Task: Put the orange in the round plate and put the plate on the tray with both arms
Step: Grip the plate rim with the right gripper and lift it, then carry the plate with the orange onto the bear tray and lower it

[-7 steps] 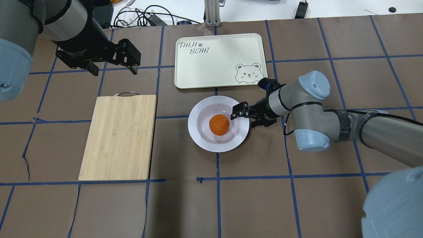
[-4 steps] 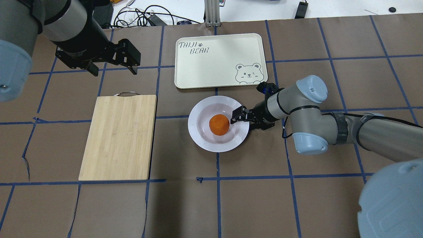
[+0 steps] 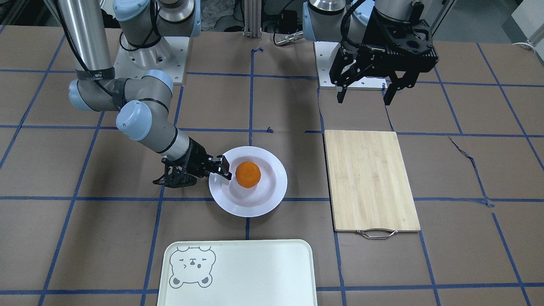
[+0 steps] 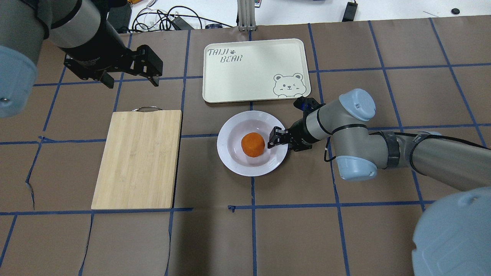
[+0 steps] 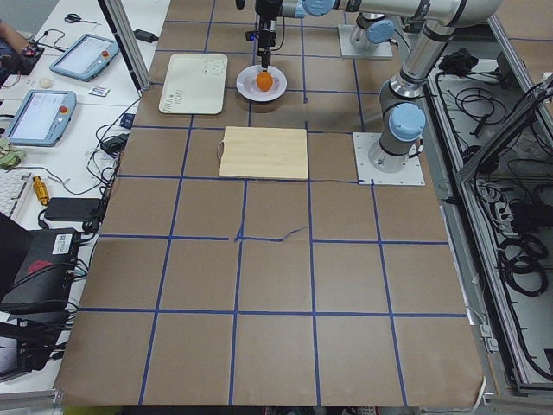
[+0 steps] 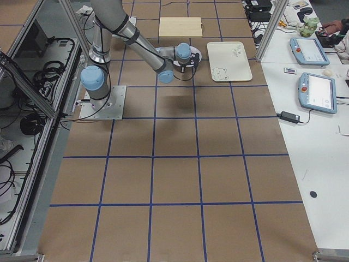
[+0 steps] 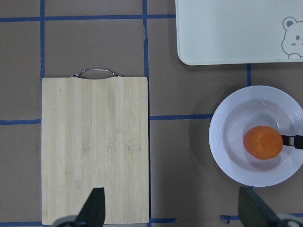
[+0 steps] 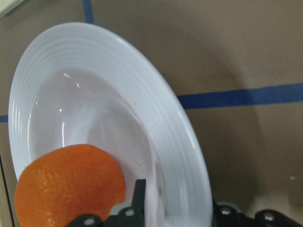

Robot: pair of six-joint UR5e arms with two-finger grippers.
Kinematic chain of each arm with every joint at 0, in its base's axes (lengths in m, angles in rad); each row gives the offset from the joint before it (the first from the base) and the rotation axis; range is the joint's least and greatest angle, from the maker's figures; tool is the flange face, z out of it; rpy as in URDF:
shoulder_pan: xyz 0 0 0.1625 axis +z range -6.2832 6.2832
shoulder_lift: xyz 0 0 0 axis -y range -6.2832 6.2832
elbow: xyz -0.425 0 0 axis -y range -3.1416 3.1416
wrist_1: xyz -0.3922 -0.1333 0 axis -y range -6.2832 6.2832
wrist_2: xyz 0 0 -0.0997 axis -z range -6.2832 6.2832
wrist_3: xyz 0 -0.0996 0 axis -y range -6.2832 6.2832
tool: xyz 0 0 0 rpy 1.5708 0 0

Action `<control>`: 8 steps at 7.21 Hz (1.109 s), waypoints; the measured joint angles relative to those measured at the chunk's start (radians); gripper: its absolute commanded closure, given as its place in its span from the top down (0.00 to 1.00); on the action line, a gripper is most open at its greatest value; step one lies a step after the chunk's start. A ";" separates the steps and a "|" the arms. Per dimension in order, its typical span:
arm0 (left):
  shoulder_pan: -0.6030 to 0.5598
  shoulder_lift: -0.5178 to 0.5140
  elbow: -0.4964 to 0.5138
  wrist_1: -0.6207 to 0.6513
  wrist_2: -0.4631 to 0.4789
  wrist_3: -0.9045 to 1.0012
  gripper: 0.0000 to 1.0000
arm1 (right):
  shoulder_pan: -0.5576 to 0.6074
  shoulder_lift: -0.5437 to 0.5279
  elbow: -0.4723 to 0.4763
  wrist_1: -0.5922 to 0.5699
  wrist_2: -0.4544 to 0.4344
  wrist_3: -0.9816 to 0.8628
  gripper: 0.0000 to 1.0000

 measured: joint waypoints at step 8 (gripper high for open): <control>0.007 0.000 0.000 0.000 0.000 0.004 1.00 | -0.009 -0.029 -0.128 0.021 -0.003 0.159 0.00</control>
